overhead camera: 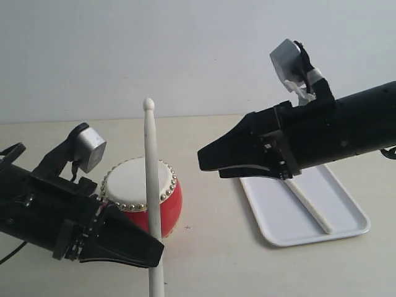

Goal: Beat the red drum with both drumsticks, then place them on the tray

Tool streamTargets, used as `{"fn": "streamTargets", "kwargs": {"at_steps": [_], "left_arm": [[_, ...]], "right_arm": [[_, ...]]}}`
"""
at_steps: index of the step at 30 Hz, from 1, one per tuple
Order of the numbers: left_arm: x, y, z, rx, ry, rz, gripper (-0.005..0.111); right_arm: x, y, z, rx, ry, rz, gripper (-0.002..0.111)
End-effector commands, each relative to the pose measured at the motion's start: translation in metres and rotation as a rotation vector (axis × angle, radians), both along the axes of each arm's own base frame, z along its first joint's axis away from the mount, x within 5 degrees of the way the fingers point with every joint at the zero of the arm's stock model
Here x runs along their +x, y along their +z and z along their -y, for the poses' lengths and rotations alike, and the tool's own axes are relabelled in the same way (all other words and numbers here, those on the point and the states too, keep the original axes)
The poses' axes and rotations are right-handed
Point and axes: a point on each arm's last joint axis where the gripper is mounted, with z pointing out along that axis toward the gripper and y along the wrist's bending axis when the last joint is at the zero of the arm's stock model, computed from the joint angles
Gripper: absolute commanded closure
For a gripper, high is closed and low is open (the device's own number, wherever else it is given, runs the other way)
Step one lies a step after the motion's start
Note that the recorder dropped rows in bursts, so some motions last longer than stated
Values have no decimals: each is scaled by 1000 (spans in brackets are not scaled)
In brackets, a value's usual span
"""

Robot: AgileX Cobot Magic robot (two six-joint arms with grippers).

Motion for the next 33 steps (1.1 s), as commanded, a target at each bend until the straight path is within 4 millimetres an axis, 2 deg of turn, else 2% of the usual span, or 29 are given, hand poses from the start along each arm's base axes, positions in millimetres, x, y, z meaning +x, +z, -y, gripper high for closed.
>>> {"fn": "streamTargets", "kwargs": {"at_steps": [1, 6, 10, 13, 16, 22, 25, 29, 31, 33], "left_arm": [[-1, 0, 4, -83, -30, -14, 107], [-1, 0, 4, -84, -37, -1, 107], [-1, 0, 4, -82, -42, 5, 107], [-1, 0, 4, -80, -43, 5, 107], [-1, 0, 4, -79, -45, 6, 107], [-1, 0, 4, -79, -45, 6, 107], [-1, 0, 4, -79, -45, 6, 107], [-1, 0, 4, -79, -45, 6, 105], [-2, 0, 4, -77, -47, 6, 95], [-2, 0, 4, -77, -47, 6, 77]], "right_arm": [[-2, -2, -11, -4, 5, 33, 43], [-10, -9, -37, 27, 57, 35, 41], [-14, -17, -50, 20, 88, 6, 41], [-11, -17, -60, 36, 97, 8, 42], [-7, -13, -66, 47, 100, 24, 44], [-3, -18, -70, 50, 91, -19, 54], [-4, -18, -71, 54, 95, -32, 67], [-5, -17, -71, 74, 103, -43, 104], [-4, -16, -71, 81, 100, -46, 108], [-4, -16, -71, 81, 100, -46, 108]]}}
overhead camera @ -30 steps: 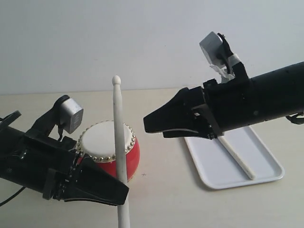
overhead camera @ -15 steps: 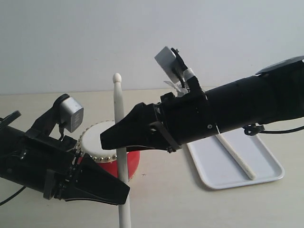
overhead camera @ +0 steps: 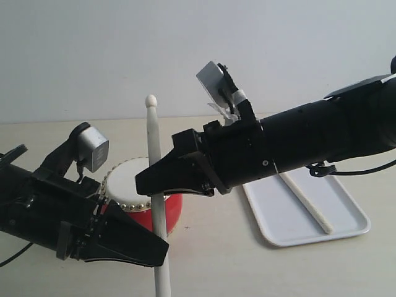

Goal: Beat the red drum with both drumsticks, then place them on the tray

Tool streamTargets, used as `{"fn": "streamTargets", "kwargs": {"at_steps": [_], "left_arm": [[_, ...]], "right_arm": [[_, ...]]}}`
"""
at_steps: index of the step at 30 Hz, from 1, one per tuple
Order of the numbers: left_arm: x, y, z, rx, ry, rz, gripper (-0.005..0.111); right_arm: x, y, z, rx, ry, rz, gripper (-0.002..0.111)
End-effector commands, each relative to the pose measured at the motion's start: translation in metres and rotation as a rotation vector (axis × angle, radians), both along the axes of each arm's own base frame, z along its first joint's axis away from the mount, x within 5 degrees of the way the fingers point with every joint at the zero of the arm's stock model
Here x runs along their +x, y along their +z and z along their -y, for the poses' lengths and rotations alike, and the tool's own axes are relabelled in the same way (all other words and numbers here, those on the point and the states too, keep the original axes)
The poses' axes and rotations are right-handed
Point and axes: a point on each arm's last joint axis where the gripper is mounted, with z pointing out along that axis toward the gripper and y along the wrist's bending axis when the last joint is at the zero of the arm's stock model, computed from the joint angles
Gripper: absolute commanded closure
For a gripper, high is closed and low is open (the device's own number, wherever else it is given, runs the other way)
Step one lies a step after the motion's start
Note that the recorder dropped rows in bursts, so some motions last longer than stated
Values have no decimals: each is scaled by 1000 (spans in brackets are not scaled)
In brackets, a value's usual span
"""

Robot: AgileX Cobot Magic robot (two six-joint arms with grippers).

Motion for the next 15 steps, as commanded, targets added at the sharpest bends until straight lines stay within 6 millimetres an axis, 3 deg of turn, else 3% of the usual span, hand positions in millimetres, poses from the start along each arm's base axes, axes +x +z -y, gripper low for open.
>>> {"fn": "streamTargets", "kwargs": {"at_steps": [1, 4, 6, 10, 15], "left_arm": [[-1, 1, 1, -13, -9, -6, 67], [-1, 1, 1, -15, -8, -6, 45], [-1, 2, 1, -14, -5, -12, 39], [0, 3, -2, -15, 8, -5, 39], [7, 6, -13, -14, 53, 7, 39]], "right_arm": [[0, 3, -1, 20, 4, -1, 108], [2, 2, -1, 17, -13, 2, 108], [7, 3, 1, 3, -52, 7, 108], [25, 6, 16, -58, -119, 6, 108], [61, 20, 54, -262, -236, 45, 108]]}}
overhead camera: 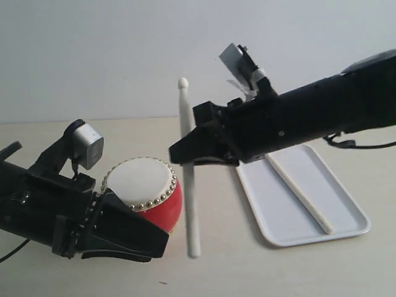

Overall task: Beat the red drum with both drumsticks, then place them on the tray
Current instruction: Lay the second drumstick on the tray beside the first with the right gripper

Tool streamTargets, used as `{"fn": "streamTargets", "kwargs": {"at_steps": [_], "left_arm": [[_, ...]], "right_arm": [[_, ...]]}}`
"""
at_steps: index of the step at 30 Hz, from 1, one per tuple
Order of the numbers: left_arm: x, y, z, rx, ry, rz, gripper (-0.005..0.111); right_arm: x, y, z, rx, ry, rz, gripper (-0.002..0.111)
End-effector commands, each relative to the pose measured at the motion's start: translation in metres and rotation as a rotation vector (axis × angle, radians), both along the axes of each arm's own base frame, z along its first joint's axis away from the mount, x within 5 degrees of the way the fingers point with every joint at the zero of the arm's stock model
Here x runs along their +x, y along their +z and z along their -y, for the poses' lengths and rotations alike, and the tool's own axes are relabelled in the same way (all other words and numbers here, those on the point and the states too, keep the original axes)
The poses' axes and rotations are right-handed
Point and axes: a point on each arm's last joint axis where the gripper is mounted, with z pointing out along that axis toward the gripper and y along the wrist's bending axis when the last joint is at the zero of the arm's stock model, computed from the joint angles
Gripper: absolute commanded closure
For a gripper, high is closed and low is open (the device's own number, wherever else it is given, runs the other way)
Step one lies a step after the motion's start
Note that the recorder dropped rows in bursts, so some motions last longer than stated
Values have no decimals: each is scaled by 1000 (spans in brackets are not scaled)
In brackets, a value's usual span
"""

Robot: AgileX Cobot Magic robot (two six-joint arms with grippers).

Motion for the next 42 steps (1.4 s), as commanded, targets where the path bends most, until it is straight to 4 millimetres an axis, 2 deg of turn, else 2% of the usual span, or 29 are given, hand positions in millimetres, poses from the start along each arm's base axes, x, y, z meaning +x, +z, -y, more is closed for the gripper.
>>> {"fn": "streamTargets", "kwargs": {"at_steps": [1, 3, 5, 8, 11, 17, 22, 30, 34, 42], "left_arm": [[6, 5, -11, -8, 44, 10, 40], [8, 4, -17, 6, 59, 10, 42], [9, 3, -21, 21, 60, 13, 52], [10, 3, -22, 21, 65, 13, 78], [10, 3, -22, 17, 65, 21, 107], [10, 2, -23, 23, 56, 27, 107], [10, 2, -23, 23, 56, 27, 107], [10, 2, -23, 24, 59, 20, 107], [10, 2, -23, 24, 59, 20, 107], [10, 2, -23, 24, 59, 20, 107]], "right_arm": [[31, 11, 34, -189, -129, 9, 108], [47, 15, 53, -323, -191, 7, 108], [59, 15, 70, -507, -216, -6, 108], [73, 11, 82, -716, -215, -54, 108], [86, 4, 85, -830, -145, -107, 108], [116, -7, 93, -988, -159, -62, 108], [137, -37, 99, -1134, -116, -86, 108], [156, -92, 95, -1163, -92, -182, 108], [160, -105, 97, -1161, -135, -231, 108], [164, -111, 115, -1158, -165, -266, 108]]}}
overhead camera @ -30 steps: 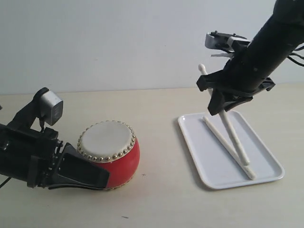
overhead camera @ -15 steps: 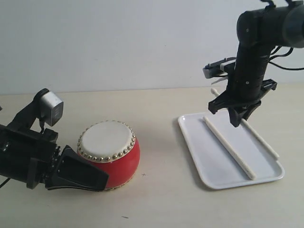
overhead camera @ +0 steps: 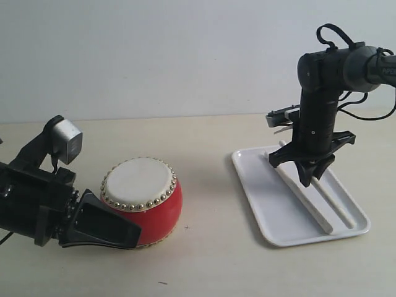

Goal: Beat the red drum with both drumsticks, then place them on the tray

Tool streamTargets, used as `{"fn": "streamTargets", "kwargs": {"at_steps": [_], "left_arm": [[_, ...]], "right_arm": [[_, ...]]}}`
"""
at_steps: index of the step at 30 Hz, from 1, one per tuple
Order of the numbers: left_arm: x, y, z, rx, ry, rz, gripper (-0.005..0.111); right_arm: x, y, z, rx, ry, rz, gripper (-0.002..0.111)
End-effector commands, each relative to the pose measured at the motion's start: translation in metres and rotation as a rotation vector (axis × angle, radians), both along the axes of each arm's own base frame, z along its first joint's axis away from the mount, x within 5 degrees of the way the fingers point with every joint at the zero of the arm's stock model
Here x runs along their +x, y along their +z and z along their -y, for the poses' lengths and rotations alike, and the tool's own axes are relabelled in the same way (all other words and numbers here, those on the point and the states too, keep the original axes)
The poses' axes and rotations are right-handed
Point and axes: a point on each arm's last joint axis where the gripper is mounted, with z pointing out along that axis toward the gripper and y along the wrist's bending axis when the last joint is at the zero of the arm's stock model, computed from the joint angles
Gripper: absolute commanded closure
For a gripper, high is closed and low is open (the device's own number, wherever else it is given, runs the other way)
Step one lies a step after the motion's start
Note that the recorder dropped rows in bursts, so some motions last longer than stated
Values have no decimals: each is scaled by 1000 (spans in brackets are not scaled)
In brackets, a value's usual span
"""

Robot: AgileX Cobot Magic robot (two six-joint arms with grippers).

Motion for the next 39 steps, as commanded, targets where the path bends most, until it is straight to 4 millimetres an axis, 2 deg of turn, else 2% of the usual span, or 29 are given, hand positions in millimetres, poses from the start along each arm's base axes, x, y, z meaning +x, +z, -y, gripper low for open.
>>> {"fn": "streamTargets", "kwargs": {"at_steps": [1, 10, 24, 29, 32, 36, 39], "left_arm": [[0, 3, 0, -10, 0, 6, 107], [0, 3, 0, -10, 0, 7, 107], [0, 3, 0, -10, 0, 7, 107], [0, 3, 0, -10, 0, 7, 107], [0, 3, 0, -12, 1, 6, 107], [0, 4, 0, -16, 5, 5, 107], [0, 4, 0, -16, 2, 10, 107]], "right_arm": [[3, 2, 8, -5, -10, 9, 108], [6, -1, 6, 21, 1, 37, 107], [9, -1, 5, 26, -9, 62, 67], [8, 4, 5, 28, -9, 73, 65], [6, 23, 9, -2, -14, 100, 74], [-4, 75, 16, 22, -31, 232, 105], [-24, 109, 24, 84, -66, 338, 108]]}}
